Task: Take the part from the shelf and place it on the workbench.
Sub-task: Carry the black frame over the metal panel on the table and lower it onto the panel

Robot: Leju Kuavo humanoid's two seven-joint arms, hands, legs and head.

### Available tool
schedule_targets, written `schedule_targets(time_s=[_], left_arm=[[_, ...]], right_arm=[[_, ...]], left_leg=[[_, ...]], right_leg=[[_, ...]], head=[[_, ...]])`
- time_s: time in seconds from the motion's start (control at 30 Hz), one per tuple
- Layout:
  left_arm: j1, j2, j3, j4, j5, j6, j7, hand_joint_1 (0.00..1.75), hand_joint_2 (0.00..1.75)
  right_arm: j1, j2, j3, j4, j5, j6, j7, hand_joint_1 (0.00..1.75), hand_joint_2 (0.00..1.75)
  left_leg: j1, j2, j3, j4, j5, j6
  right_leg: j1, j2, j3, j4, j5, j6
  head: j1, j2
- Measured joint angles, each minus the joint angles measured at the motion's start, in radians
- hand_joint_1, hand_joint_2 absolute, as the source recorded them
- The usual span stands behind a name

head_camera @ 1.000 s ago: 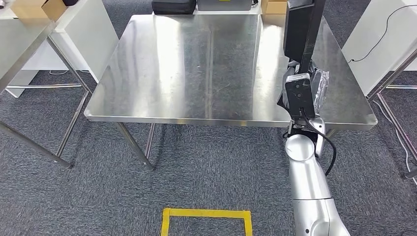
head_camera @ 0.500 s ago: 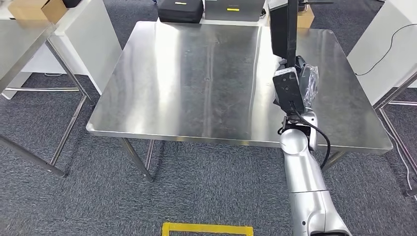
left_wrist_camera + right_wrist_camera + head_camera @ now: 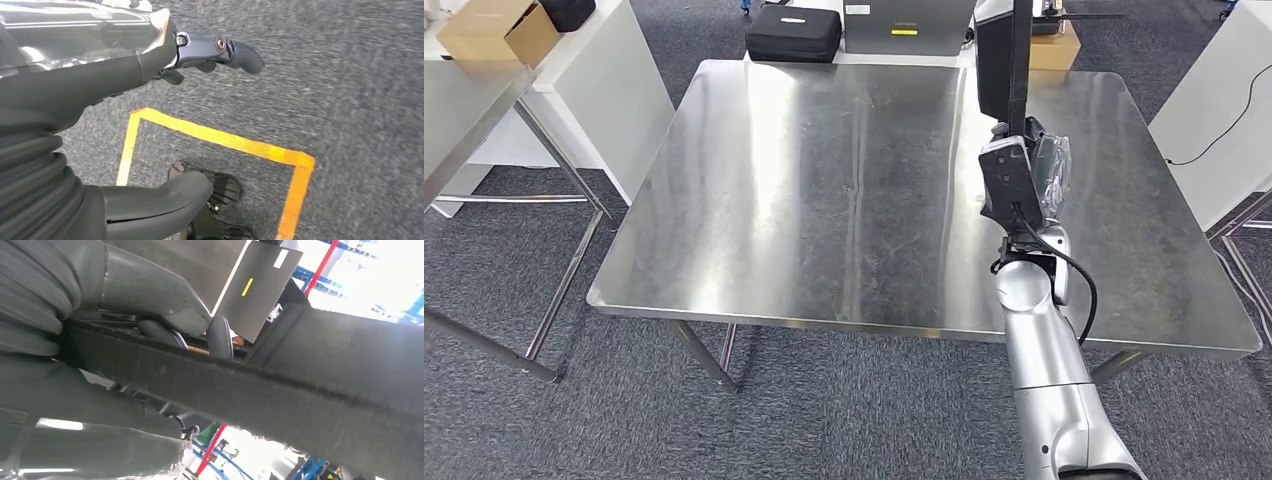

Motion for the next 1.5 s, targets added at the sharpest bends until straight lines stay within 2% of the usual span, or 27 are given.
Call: schedule_targets(time_s=[0.07,0.1,0.13,0.17,0.2,0.23,0.27,0.37,0.4,0.43,0.47,0.53,0.57,0.6,0.63,0.67,0.7,0.77,0.8,0.83,0.97,1.1,1.27,1.4,1.5], left_arm=[[0.001,0.0,0.0,0.0,0.001,-0.002,0.001,0.0,1.75],[0.001,0.0,0.0,0.0,0.002,-0.004,0.002,0.0,1.75],[0.001,0.0,0.0,0.0,0.004,-0.007,0.002,0.0,1.75],[0.001,0.001,0.0,0.0,0.007,-0.01,0.003,0.0,1.75],[0.001,0.001,0.001,0.0,0.009,-0.014,0.004,0.0,1.75],[0.001,0.001,0.002,0.0,0.01,-0.018,0.005,0.0,1.75],[0.001,0.001,0.003,0.0,0.012,-0.024,0.008,0.0,1.75],[-0.002,0.001,0.004,0.0,0.009,-0.047,0.006,0.0,1.75],[-0.004,0.001,0.004,0.0,0.004,-0.056,0.004,0.0,1.75],[-0.007,0.001,0.004,0.0,-0.003,-0.065,0.003,0.0,1.75],[-0.01,0.002,0.004,0.0,-0.009,-0.071,0.003,0.0,1.75],[-0.013,0.003,0.003,0.0,-0.019,-0.076,0.004,0.0,1.75],[-0.014,0.003,0.003,0.0,-0.021,-0.076,0.004,0.0,1.75],[-0.014,0.003,0.003,0.0,-0.022,-0.074,0.004,0.0,1.75],[-0.015,0.004,0.003,0.0,-0.023,-0.073,0.002,0.0,1.75],[-0.015,0.004,0.003,0.0,-0.022,-0.071,-0.001,0.0,1.75],[-0.017,0.004,0.003,0.0,-0.021,-0.071,-0.006,0.0,1.75],[-0.021,0.004,0.003,0.0,-0.02,-0.067,-0.018,0.0,1.75],[-0.023,0.004,0.003,0.0,-0.023,-0.057,-0.027,0.0,1.75],[-0.025,0.004,0.003,0.0,-0.03,-0.043,-0.036,0.0,1.75],[-0.029,0.005,0.002,-0.002,-0.054,-0.044,-0.059,0.0,1.75],[-0.033,0.01,0.001,-0.002,-0.058,-0.09,-0.052,0.0,1.75],[-0.035,0.014,0.001,-0.002,-0.051,-0.089,-0.027,0.0,1.75],[-0.035,0.015,0.001,-0.002,-0.05,-0.092,-0.02,0.0,0.0],[-0.034,0.015,0.001,-0.002,-0.049,-0.117,-0.008,0.0,0.0]], right_arm=[[-0.001,0.0,0.003,0.006,0.023,0.001,0.011,1.75,1.75],[-0.001,-0.001,0.004,0.009,0.038,0.001,0.02,1.75,1.75],[-0.001,-0.002,0.005,0.014,0.055,0.001,0.029,1.75,1.75],[-0.003,-0.003,0.005,0.02,0.077,0.001,0.042,1.75,1.75],[-0.005,-0.006,0.006,0.028,0.1,0.001,0.056,1.75,1.75],[-0.011,-0.012,0.006,0.043,0.126,0.001,0.072,1.75,1.75],[-0.02,-0.02,0.005,0.064,0.155,0.001,0.09,1.75,1.75],[-0.058,-0.059,-0.003,0.169,0.264,-0.008,0.147,1.75,1.75],[-0.075,-0.076,-0.008,0.215,0.303,-0.013,0.16,1.75,1.75],[-0.093,-0.094,-0.013,0.268,0.34,-0.017,0.169,1.75,1.75],[-0.113,-0.113,-0.016,0.324,0.376,-0.023,0.176,1.75,1.75],[-0.146,-0.146,-0.02,0.432,0.445,-0.033,0.196,1.75,1.75],[-0.158,-0.158,-0.02,0.482,0.483,-0.035,0.214,1.75,1.75],[-0.166,-0.168,-0.017,0.527,0.523,-0.036,0.236,1.75,1.75],[-0.171,-0.175,-0.012,0.569,0.564,-0.036,0.26,1.75,1.75],[-0.177,-0.182,-0.005,0.607,0.604,-0.036,0.285,1.75,1.75],[-0.182,-0.185,0.003,0.633,0.637,-0.035,0.306,1.75,1.75],[-0.192,-0.19,0.019,0.668,0.689,-0.031,0.338,1.75,1.75],[-0.199,-0.193,0.031,0.687,0.721,-0.023,0.362,1.75,1.75],[-0.205,-0.198,0.047,0.709,0.758,-0.012,0.392,1.75,1.75],[-0.206,-0.227,0.105,0.796,0.884,0.031,0.5,1.75,1.75],[-0.194,-0.247,0.122,0.845,0.902,0.045,0.529,0.0,0.0],[-0.183,-0.259,0.122,0.871,0.902,0.047,0.547,0.0,0.0],[-0.181,-0.262,0.122,0.88,0.901,0.044,0.554,0.0,0.0],[-0.18,-0.261,0.118,0.881,0.903,0.037,0.562,0.0,0.0]], left_leg=[[0.013,0.005,-0.076,0.079,-0.055,-0.016],[0.019,0.007,-0.096,0.081,-0.065,-0.022],[0.023,0.008,-0.1,0.051,-0.049,-0.025],[0.027,0.009,-0.088,-0.008,-0.004,-0.027],[0.03,0.01,-0.068,-0.079,0.054,-0.028],[0.031,0.011,-0.05,-0.138,0.097,-0.027],[0.03,0.011,-0.037,-0.177,0.126,-0.024],[0.023,0.008,-0.023,-0.189,0.137,-0.003],[0.023,0.007,-0.019,-0.192,0.143,0.004],[0.023,0.006,-0.017,-0.194,0.145,0.012],[0.023,0.005,-0.016,-0.197,0.146,0.019],[0.018,0.002,-0.016,-0.197,0.143,0.03],[0.014,0.0,-0.015,-0.197,0.141,0.034],[0.01,-0.002,-0.014,-0.196,0.139,0.037],[0.006,-0.004,-0.013,-0.196,0.137,0.039],[0.003,-0.006,-0.011,-0.196,0.135,0.04],[0.0,-0.007,-0.009,-0.195,0.133,0.041],[-0.007,-0.009,-0.007,-0.193,0.128,0.037],[-0.009,-0.009,-0.008,-0.191,0.126,0.034],[-0.01,-0.01,-0.009,-0.189,0.124,0.033],[-0.01,-0.013,-0.008,-0.188,0.121,0.041],[-0.01,-0.007,-0.004,-0.192,0.121,0.04],[-0.009,-0.006,-0.003,-0.194,0.12,0.037],[-0.008,-0.005,-0.003,-0.194,0.119,0.033],[-0.009,-0.004,-0.003,-0.194,0.118,0.031]], right_leg=[[-0.002,0.0,0.021,0.0,-0.018,0.002],[-0.004,0.001,0.033,0.0,-0.026,0.005],[-0.007,0.001,0.046,0.0,-0.036,0.009],[-0.011,0.002,0.059,0.0,-0.045,0.014],[-0.013,0.002,0.069,0.0,-0.054,0.02],[-0.014,0.004,0.079,0.0,-0.063,0.027],[-0.014,0.005,0.085,0.0,-0.07,0.035],[-0.014,0.005,0.09,-0.005,-0.085,0.057],[-0.015,0.004,0.088,0.001,-0.091,0.061],[-0.015,0.002,0.079,0.023,-0.104,0.061],[-0.015,0.001,0.055,0.071,-0.126,0.058],[-0.011,0.0,-0.022,0.209,-0.18,0.049],[-0.009,0.0,-0.063,0.272,-0.197,0.047],[-0.008,0.0,-0.09,0.303,-0.198,0.049],[-0.006,0.0,-0.097,0.293,-0.183,0.054],[-0.004,0.0,-0.089,0.248,-0.154,0.059],[-0.001,0.0,-0.06,0.169,-0.116,0.063],[0.006,0.0,-0.011,0.046,-0.053,0.055],[0.009,0.0,0.002,0.017,-0.036,0.048],[0.011,0.0,0.005,0.014,-0.031,0.042],[0.013,0.0,0.011,0.01,-0.028,0.041],[0.014,0.008,0.01,0.01,-0.029,0.04],[0.016,0.009,0.01,0.01,-0.03,0.038],[0.016,0.009,0.011,0.011,-0.031,0.037],[0.015,0.009,0.012,0.011,-0.031,0.036]], head=[[-0.002,0.0],[-0.002,0.0],[-0.002,0.0],[-0.003,0.0],[-0.004,0.0],[-0.007,0.0],[-0.008,0.0],[-0.01,0.0],[-0.01,0.0],[-0.008,0.0],[-0.005,0.0],[0.002,0.0],[0.004,0.0],[0.005,0.0],[0.006,0.0],[0.007,0.0],[0.009,0.0],[0.008,0.0],[0.006,0.0],[0.003,0.0],[0.001,0.0],[0.001,0.0],[0.001,0.0],[0.001,0.0],[0.002,0.0]])
